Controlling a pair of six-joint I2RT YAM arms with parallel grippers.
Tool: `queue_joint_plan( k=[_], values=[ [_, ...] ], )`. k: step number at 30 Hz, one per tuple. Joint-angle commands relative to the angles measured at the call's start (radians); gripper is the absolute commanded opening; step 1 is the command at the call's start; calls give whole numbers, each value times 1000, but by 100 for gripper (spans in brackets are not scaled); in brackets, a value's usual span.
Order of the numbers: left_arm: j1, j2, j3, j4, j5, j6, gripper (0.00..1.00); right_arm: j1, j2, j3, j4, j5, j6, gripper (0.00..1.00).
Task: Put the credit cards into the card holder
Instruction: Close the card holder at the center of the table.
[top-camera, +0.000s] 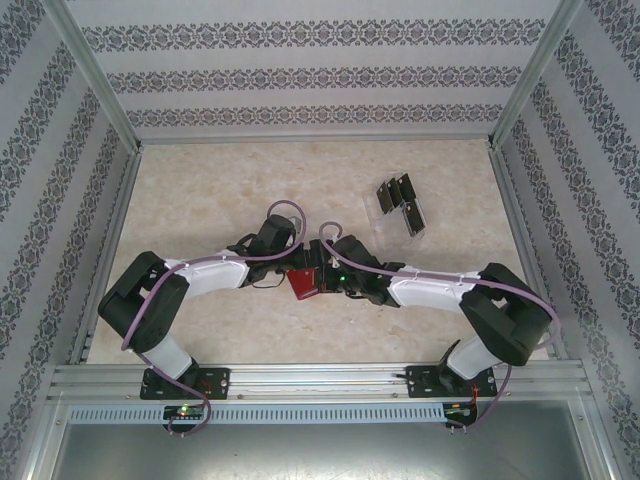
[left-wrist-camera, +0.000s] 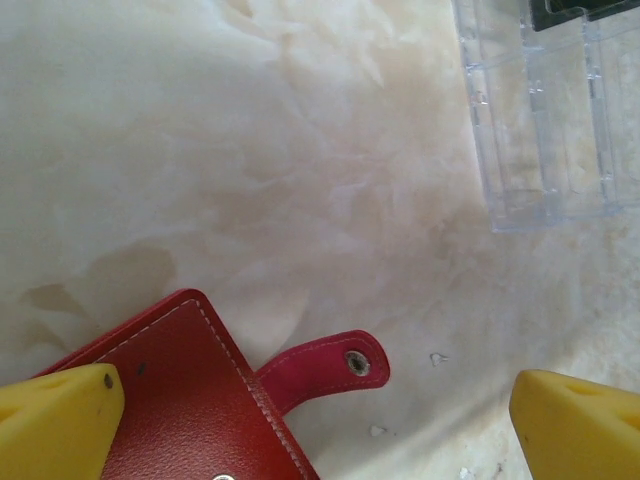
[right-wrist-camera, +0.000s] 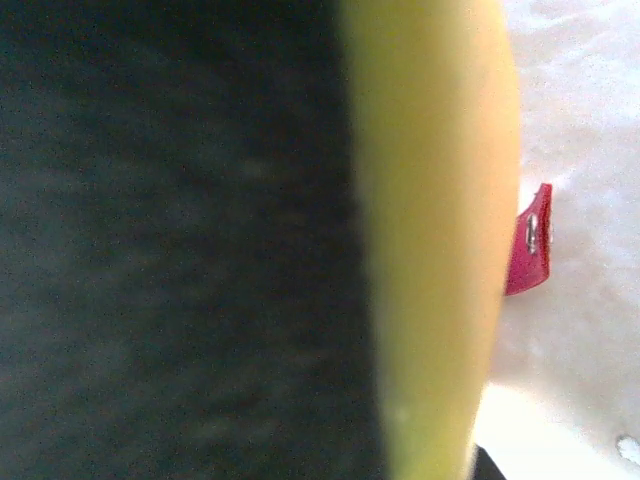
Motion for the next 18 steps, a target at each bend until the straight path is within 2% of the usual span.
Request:
queue_joint_plan(
  k=[1, 10, 18],
  values=[
    [-5, -1, 43, -66, -18, -29, 100, 17, 35, -42, 87, 25, 26, 0],
    [-4, -32, 94, -84, -33, -94, 100, 26, 91, -62, 132, 37, 36, 0],
    [51, -173, 64, -154, -112, -87, 100, 26, 114, -61, 140, 34, 37, 0]
  ],
)
